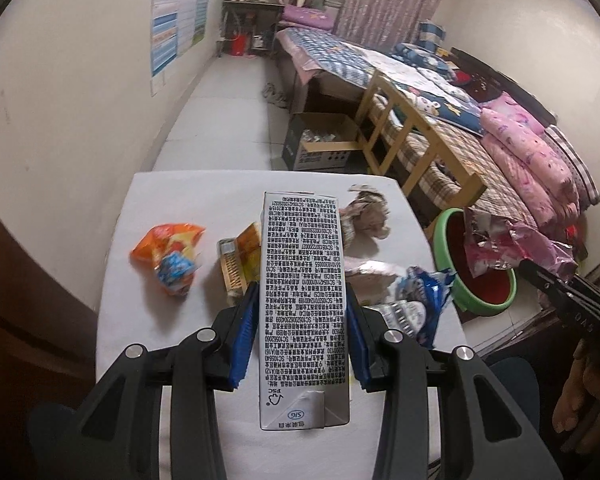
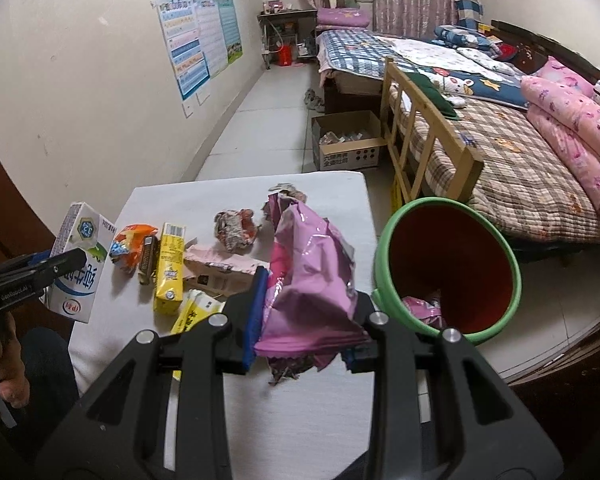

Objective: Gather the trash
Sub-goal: 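Carry both items over the green bin and open both tools to drop them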

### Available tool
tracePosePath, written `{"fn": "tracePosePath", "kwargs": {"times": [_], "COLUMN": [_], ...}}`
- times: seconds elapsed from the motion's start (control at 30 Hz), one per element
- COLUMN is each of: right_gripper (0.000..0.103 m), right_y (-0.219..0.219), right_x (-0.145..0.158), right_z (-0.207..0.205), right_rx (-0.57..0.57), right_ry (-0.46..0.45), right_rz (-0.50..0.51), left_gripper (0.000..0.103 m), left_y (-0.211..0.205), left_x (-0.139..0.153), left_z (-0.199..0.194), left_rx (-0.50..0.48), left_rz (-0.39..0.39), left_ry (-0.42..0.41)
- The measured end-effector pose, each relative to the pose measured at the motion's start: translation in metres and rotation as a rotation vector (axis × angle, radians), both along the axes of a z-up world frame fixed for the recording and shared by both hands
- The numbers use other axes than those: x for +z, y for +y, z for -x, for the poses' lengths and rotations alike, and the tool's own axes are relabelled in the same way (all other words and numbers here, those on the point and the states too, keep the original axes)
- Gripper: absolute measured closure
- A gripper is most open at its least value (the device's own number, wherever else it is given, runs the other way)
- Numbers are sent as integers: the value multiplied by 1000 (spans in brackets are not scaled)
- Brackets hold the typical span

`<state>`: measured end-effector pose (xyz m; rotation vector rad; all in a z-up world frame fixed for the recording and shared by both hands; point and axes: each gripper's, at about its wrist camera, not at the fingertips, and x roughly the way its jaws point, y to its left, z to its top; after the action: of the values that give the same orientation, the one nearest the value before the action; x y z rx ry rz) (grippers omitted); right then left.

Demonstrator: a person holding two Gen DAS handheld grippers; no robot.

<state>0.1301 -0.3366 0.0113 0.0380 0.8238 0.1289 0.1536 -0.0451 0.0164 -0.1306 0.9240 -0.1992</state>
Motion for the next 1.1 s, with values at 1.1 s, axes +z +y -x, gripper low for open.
{"fn": "tracePosePath", "kwargs": {"times": [1.1], "right_gripper": [72], "right_y": [-198], "right_x": [-22], "right_z": [-49], "right_rx": [-306], "right_ry": [60], "right_rz": [-4], "left_gripper": [66], "left_y": [-275], "left_x": [-10], "left_z": [-118], "left_rx": [-438], "left_rz": [124], "left_ry": [82]}}
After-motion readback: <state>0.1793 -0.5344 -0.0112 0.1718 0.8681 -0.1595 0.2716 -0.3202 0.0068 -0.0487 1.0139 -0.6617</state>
